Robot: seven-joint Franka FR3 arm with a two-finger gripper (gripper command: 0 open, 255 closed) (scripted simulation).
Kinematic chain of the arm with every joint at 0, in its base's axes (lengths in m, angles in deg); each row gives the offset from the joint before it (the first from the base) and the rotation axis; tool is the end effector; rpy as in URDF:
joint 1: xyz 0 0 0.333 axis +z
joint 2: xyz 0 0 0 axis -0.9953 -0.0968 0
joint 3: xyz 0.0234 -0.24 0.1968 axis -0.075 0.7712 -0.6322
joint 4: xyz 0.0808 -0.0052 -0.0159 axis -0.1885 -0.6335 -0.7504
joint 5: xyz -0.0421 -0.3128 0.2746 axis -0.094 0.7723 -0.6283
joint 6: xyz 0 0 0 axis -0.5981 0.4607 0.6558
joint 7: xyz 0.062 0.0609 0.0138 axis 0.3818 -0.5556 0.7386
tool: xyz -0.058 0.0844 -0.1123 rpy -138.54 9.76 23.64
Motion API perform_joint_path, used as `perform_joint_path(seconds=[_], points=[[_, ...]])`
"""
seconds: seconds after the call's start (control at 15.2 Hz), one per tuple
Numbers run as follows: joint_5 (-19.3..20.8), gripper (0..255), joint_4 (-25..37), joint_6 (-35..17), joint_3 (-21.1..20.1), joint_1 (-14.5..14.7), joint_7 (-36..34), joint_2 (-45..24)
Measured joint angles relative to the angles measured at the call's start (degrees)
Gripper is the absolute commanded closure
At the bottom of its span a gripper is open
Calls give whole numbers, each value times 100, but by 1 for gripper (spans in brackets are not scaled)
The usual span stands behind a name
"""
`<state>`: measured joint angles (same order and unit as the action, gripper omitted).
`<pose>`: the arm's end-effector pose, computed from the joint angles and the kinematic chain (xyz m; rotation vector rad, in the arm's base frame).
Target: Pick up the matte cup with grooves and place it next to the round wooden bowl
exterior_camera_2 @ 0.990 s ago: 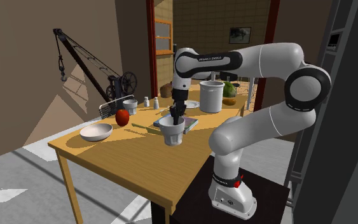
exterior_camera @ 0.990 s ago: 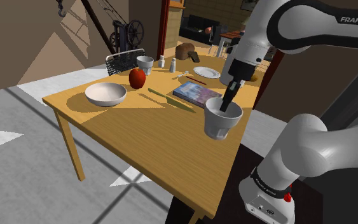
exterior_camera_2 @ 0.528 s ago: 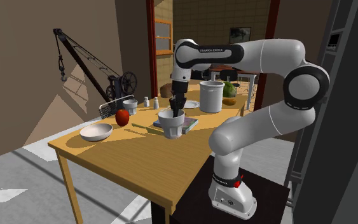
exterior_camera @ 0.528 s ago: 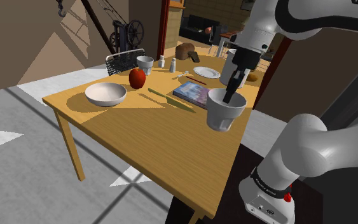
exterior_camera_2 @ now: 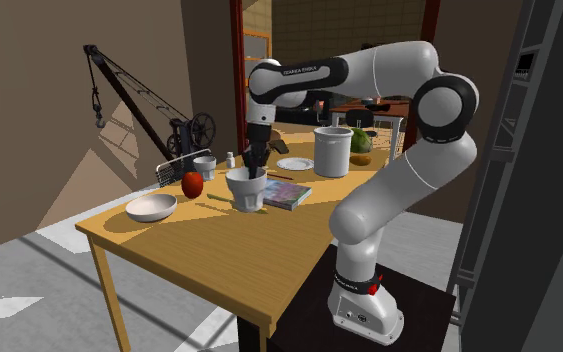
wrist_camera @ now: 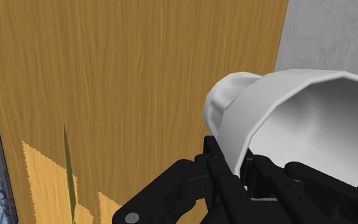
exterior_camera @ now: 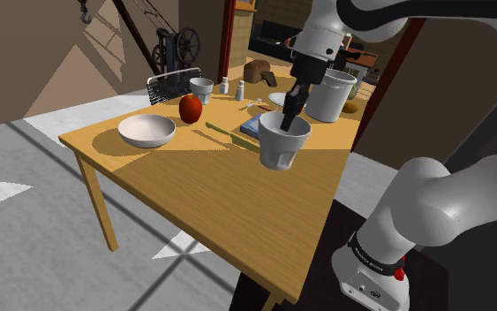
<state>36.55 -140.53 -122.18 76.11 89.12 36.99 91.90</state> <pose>0.3612 0.0523 0.4785 -2.9279 -0.2878 -0.0101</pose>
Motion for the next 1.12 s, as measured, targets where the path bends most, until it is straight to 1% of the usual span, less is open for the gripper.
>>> perform_joint_path(seconds=[0.33, 0.53, 0.66, 0.92, 1.12], points=[[-97, 255, 852, -390, -139, 91, -110, -1209], [-127, 255, 1386, -527, -223, 137, -204, -1862], [-127, 255, 1785, -554, -254, 152, -247, -2277], [-104, 255, 2777, -542, -341, 202, -402, -3230], [-59, 255, 3620, -465, -396, 237, -525, -3967]])
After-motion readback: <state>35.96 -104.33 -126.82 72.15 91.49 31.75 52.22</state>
